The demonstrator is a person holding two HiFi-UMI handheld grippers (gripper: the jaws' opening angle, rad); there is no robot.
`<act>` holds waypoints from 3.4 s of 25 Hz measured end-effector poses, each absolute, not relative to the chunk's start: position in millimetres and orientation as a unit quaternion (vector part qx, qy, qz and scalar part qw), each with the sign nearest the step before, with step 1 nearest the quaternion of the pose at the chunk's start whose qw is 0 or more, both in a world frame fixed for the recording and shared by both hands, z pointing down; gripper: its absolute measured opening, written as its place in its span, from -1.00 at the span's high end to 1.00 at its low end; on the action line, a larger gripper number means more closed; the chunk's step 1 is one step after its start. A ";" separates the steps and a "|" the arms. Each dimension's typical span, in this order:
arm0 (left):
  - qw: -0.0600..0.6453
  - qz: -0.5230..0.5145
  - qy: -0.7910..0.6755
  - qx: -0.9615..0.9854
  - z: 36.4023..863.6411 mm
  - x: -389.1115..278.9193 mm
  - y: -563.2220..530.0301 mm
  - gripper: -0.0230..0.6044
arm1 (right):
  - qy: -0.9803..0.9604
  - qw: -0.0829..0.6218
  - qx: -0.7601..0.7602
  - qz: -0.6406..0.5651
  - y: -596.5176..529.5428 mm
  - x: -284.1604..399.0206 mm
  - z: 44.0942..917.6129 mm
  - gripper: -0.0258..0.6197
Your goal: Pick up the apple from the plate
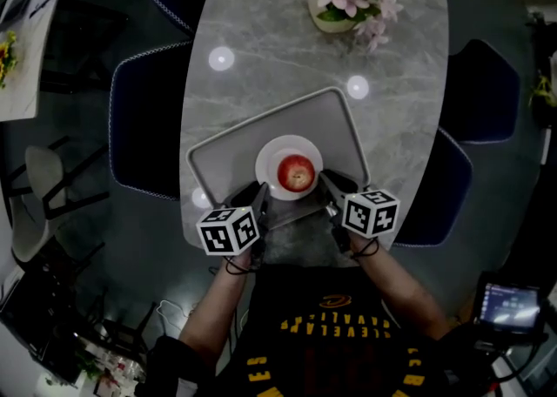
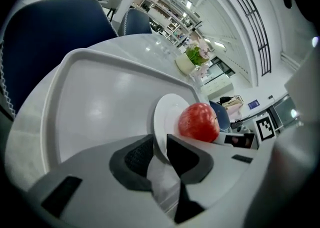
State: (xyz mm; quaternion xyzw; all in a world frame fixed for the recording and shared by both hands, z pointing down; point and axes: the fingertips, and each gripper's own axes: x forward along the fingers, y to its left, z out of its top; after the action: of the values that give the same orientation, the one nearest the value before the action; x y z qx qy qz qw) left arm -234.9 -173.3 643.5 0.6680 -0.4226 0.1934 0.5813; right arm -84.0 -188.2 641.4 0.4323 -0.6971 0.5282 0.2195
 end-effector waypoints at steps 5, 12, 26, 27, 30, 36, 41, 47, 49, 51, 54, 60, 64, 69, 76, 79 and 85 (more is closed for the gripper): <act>0.610 0.169 -0.425 0.647 645.3 -236.1 -174.7 0.66 | -0.691 0.226 0.427 0.538 -190.0 -86.0 644.7 0.77; 0.624 0.172 -0.424 0.633 646.8 -236.9 -175.2 0.66 | -0.677 0.228 0.417 0.562 -190.5 -87.2 648.5 0.77; 0.680 0.133 -0.409 0.594 648.5 -230.4 -173.8 0.78 | -0.672 0.211 0.410 0.579 -190.9 -92.0 645.2 0.78; 0.682 0.130 -0.408 0.592 648.9 -230.9 -173.8 0.78 | -0.672 0.209 0.410 0.580 -190.8 -92.2 645.3 0.78; 0.685 0.127 -0.407 0.591 649.1 -230.7 -174.3 0.79 | -0.671 0.209 0.408 0.582 -189.3 -90.5 646.6 0.78; 0.692 0.124 -0.401 0.588 650.2 -228.8 -171.6 0.80 | -0.664 0.206 0.406 0.593 -185.7 -86.1 650.7 0.79; 0.693 0.126 -0.395 0.590 649.6 -225.2 -171.5 0.80 | -0.659 0.197 0.407 0.600 -184.3 -83.4 650.0 0.79; 0.690 0.131 -0.385 0.598 647.8 -219.8 -169.3 0.80 | -0.658 0.189 0.416 0.599 -178.5 -77.6 646.9 0.79; 0.688 0.134 -0.381 0.603 645.6 -217.6 -167.2 0.80 | -0.657 0.187 0.420 0.597 -174.1 -74.5 645.5 0.79; 0.688 0.136 -0.376 0.606 642.5 -215.5 -164.5 0.80 | -0.658 0.179 0.423 0.596 -171.6 -74.6 639.5 0.79; 0.689 0.136 -0.367 0.610 637.4 -210.9 -161.2 0.80 | -0.657 0.171 0.430 0.595 -166.1 -70.6 632.2 0.79; 0.682 0.149 -0.347 0.627 626.6 -189.8 -151.8 0.81 | -0.650 0.159 0.451 0.591 -144.6 -48.1 624.2 0.79; 0.678 0.156 -0.333 0.637 620.7 -173.0 -141.1 0.81 | -0.645 0.153 0.461 0.589 -128.3 -30.2 620.4 0.79; 0.675 0.162 -0.323 0.643 614.3 -152.7 -118.7 0.81 | -0.644 0.128 0.472 0.589 -107.4 -13.3 609.7 0.79; 0.674 0.174 -0.313 0.646 609.3 -124.8 -79.2 0.81 | -0.640 0.115 0.482 0.587 -66.2 14.3 604.5 0.79; 0.673 0.181 -0.305 0.649 608.9 -109.4 -64.3 0.81 | -0.634 0.108 0.491 0.587 -48.2 29.7 603.9 0.79; 0.675 0.185 -0.284 0.655 607.6 -78.5 -39.4 0.81 | -0.619 0.095 0.511 0.589 -13.5 60.8 604.6 0.79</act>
State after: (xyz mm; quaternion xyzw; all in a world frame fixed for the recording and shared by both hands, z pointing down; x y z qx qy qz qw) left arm -78.5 -39.4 607.6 0.6550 -0.2841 0.1852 0.6752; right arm 60.8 -13.5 604.6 0.5108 -0.6195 0.5885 0.0946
